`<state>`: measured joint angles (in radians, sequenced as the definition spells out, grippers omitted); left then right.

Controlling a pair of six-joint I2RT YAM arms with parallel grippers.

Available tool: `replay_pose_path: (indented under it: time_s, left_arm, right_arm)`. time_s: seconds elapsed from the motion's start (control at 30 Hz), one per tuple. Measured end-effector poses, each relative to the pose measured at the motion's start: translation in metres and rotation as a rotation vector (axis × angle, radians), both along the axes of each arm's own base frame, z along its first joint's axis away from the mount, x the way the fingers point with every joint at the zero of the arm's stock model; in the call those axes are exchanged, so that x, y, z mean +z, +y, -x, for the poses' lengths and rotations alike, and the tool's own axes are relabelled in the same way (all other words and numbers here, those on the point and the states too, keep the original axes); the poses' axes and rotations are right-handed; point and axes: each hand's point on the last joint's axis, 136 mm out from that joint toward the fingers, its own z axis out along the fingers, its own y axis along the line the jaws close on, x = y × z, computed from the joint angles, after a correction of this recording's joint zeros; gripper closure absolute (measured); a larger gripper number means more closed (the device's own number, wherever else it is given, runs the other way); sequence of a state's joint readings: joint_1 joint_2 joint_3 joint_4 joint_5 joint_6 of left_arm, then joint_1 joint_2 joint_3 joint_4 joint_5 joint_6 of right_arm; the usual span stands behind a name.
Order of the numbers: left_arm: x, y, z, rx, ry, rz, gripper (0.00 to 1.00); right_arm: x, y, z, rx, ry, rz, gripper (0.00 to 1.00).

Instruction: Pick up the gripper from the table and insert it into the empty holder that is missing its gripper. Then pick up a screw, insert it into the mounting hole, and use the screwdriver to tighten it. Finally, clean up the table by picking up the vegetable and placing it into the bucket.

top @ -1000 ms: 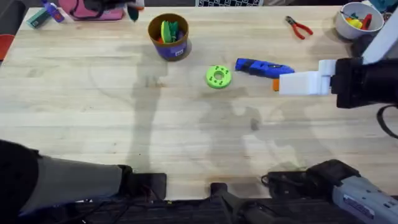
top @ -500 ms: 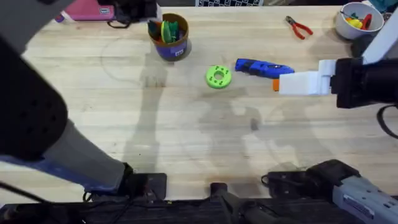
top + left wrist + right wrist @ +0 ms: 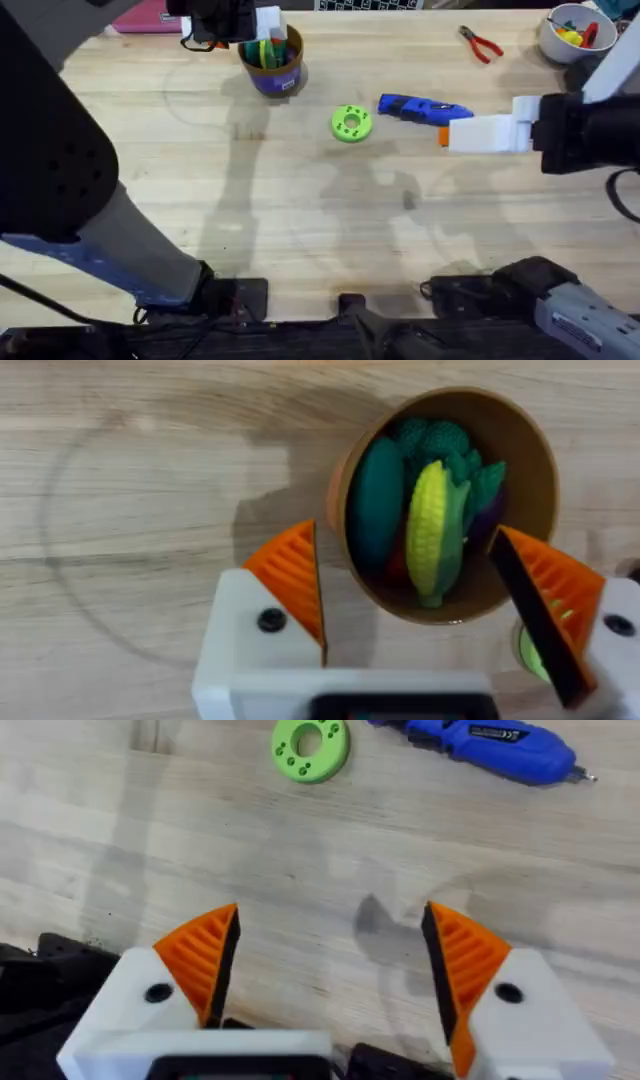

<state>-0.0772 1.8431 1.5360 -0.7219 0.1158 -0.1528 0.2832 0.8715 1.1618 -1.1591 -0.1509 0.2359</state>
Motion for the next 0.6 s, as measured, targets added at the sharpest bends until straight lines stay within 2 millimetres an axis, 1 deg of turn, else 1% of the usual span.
replay_pose_path:
  time_s: [0.17,0.27,0.33,0.4,0.53,0.6]
  left_arm:
    - [0.0,0.0,0.0,0.0,-0.001,0.0,0.016]
    - [0.007,0.0,0.005,-0.001,-0.002,-0.001,0.016]
    - [0.02,0.001,0.01,-0.002,-0.018,0.0,0.016]
    - [0.036,0.002,0.02,-0.003,-0.031,-0.003,0.015]
    - [0.066,0.005,0.049,-0.012,-0.039,-0.014,0.015]
    - [0.077,0.006,0.06,-0.015,-0.044,-0.016,0.015]
  right_arm:
    - [0.0,0.0,0.0,0.0,0.0,0.0,0.007]
    - [0.0,0.0,0.0,0.0,0.0,0.0,0.007]
    - [0.0,0.0,0.0,0.0,0.0,0.0,0.008]
    - [0.0,0.0,0.0,0.0,0.0,0.0,0.008]
    - [-0.001,-0.003,-0.001,-0.013,-0.005,0.017,0.008]
    - [-0.001,-0.005,-0.002,-0.018,-0.007,0.025,0.008]
